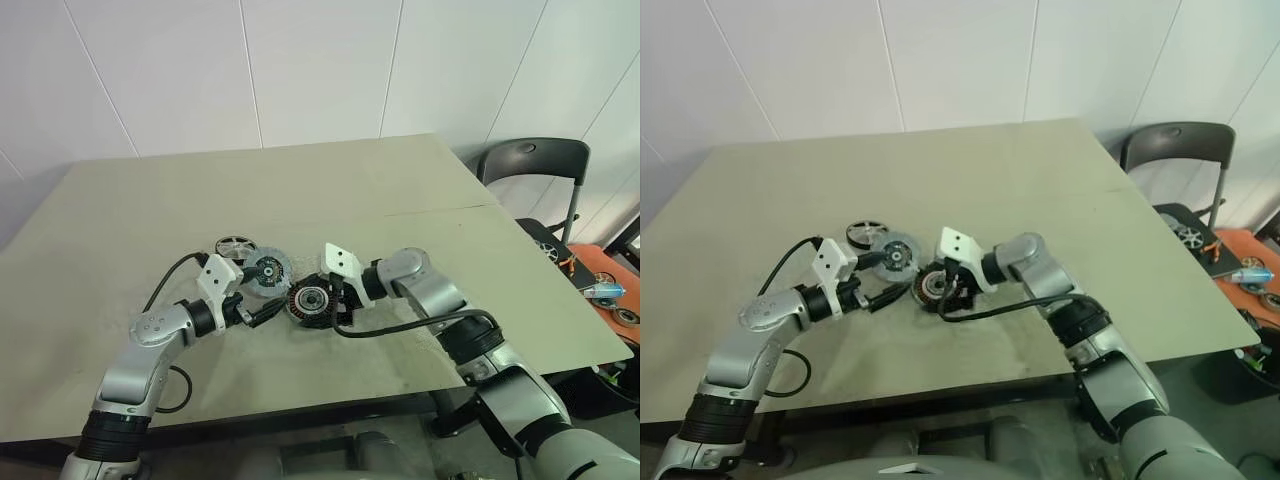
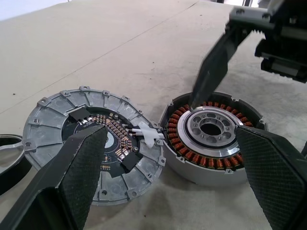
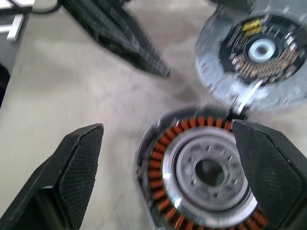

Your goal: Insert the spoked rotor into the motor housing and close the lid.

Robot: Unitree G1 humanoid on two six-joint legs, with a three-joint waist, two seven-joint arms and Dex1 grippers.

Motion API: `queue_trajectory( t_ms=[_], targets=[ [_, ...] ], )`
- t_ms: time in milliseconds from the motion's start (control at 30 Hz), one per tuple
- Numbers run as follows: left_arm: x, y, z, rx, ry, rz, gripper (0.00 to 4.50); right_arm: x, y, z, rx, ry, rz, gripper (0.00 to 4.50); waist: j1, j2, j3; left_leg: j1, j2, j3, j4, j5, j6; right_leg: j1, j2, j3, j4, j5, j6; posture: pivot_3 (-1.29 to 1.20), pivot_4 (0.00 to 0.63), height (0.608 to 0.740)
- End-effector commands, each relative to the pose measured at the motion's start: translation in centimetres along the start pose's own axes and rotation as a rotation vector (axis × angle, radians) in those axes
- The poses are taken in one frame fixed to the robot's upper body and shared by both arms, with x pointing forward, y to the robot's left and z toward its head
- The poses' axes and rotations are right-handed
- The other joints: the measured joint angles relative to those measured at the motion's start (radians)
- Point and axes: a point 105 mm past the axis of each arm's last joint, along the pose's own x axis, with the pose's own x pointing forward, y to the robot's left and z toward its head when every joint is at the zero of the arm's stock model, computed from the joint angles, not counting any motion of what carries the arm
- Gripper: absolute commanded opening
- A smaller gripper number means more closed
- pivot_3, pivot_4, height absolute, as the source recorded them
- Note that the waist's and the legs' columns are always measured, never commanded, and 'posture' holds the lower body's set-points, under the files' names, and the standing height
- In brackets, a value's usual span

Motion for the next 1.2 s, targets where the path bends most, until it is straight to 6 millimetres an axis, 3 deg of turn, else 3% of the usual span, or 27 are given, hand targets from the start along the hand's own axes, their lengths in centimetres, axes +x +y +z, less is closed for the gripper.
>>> queue_trajectory(
  t_ms=[33,533,633,800,1033,1200],
  targets=[
    [-0.1,0.4,1.3,0.038,-0.034,0.004,4.50,-0.2,-0.1,0.9,-0.099,0.054,0.023,4.47,-0.001,0.000,0.000,0.000,0.000,0.000,0.000,0.000,0.000,0.000,0.000,0.000,0.000,0.000,0.000,0.00,0.000,0.740],
    [-0.1,0.5,1.4,0.041,-0.036,0.013,4.50,0.8,-1.1,-3.1,-0.160,0.292,-0.012,4.47,-0.001,-0.001,-0.001,0.003,0.000,0.000,0.002,0.000,0.000,0.003,0.000,0.000,0.001,-0.002,-0.003,0.00,0.000,0.740],
    [0.0,0.5,1.4,0.042,-0.036,0.010,4.50,0.9,-1.1,-3.4,-0.156,0.300,-0.011,3.83,-0.001,-0.001,-0.001,0.005,0.000,0.000,0.003,0.000,0.000,0.005,0.000,0.000,0.001,-0.001,-0.004,0.00,0.000,0.740],
    [0.1,0.4,1.4,0.042,-0.036,0.004,4.50,1.0,-0.8,-3.4,-0.143,0.282,-0.005,2.28,-0.001,-0.004,-0.004,0.004,0.000,0.000,0.003,0.000,0.000,0.004,0.000,0.000,0.001,-0.001,-0.004,0.00,0.000,0.740],
    [0.2,0.4,1.4,0.041,-0.037,0.006,4.50,1.0,-1.0,-3.1,-0.159,0.275,-0.024,2.25,-0.002,-0.004,-0.004,0.004,0.000,-0.001,0.003,0.000,0.000,0.004,0.000,0.000,0.001,-0.001,-0.005,0.00,0.000,0.740],
    [-0.1,0.7,1.2,0.044,-0.034,0.013,4.50,0.5,-1.2,-1.5,-0.162,0.184,-0.029,2.25,-0.002,-0.004,-0.004,0.004,0.000,-0.001,0.002,0.000,0.000,0.003,0.000,0.000,0.001,-0.001,-0.005,0.00,0.000,0.740]
  ],
)
